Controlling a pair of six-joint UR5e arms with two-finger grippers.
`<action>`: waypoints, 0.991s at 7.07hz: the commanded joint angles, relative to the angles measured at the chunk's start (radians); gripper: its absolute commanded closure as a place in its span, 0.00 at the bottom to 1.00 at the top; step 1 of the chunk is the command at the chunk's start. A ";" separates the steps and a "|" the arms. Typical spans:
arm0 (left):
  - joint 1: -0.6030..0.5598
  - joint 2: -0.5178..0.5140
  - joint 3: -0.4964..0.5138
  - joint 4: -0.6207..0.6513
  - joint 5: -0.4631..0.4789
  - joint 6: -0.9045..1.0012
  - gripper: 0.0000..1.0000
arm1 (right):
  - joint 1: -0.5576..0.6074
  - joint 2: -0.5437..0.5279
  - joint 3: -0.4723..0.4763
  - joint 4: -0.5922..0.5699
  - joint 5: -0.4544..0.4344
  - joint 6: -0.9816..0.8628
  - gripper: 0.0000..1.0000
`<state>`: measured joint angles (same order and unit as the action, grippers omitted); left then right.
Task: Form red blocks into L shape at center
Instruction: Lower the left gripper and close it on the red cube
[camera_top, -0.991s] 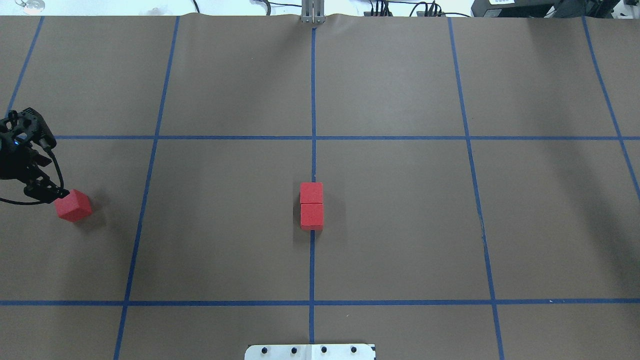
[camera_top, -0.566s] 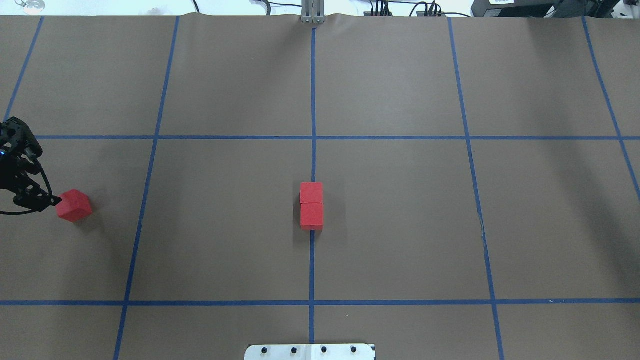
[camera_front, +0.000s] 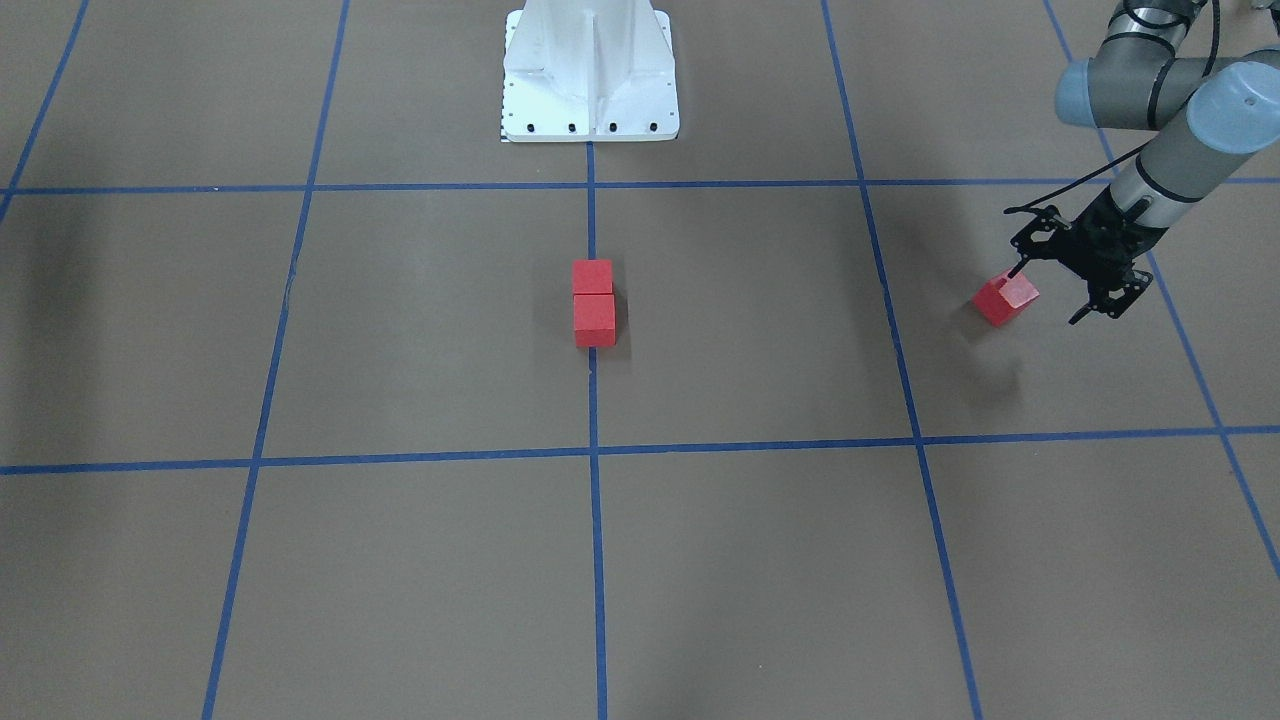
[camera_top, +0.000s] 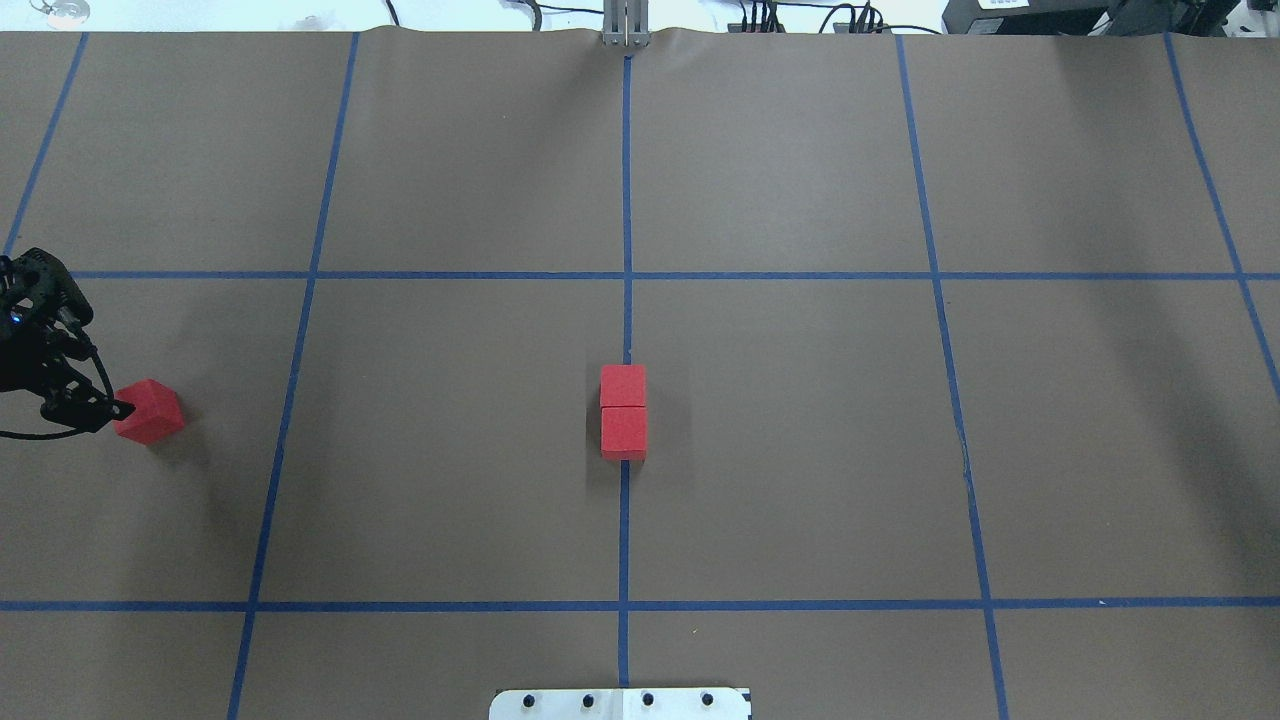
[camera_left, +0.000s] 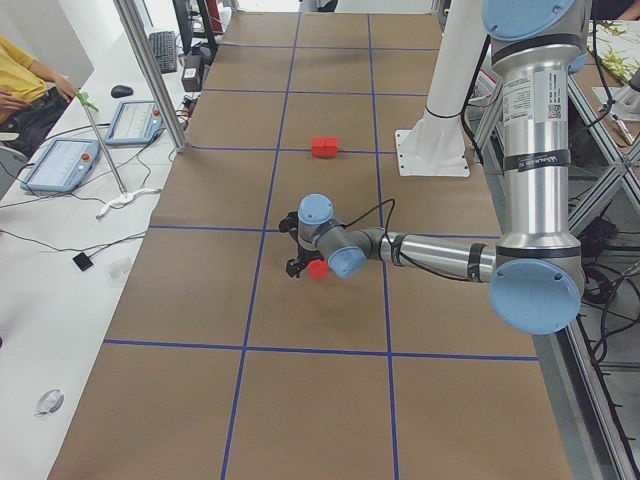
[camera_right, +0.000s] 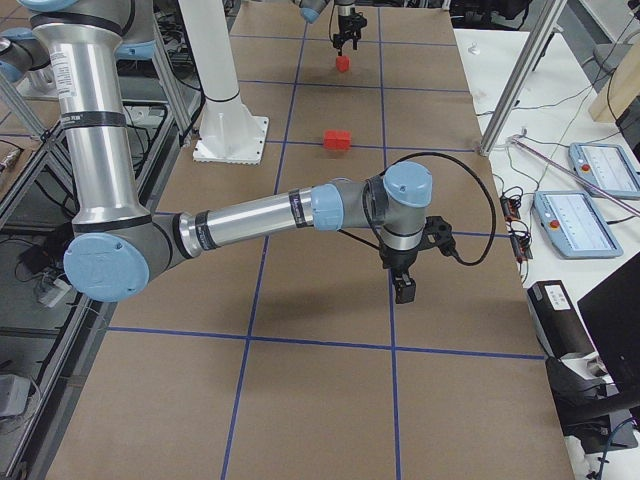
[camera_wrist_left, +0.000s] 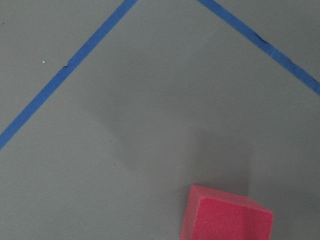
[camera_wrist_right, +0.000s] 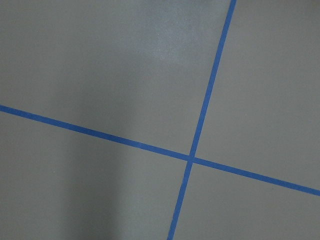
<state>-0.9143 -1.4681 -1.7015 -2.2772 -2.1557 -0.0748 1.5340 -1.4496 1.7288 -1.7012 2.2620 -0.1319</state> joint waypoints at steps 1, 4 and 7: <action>0.043 0.000 -0.001 -0.036 0.017 -0.043 0.01 | 0.000 0.000 0.000 0.000 0.001 0.000 0.00; 0.074 0.005 0.000 -0.036 0.054 -0.042 0.01 | 0.000 0.000 0.000 0.000 0.001 0.000 0.00; 0.112 0.009 0.005 -0.035 0.060 -0.033 0.02 | 0.000 0.000 0.000 0.000 0.001 0.000 0.00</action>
<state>-0.8181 -1.4607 -1.6989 -2.3122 -2.0968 -0.1090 1.5340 -1.4496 1.7288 -1.7012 2.2626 -0.1319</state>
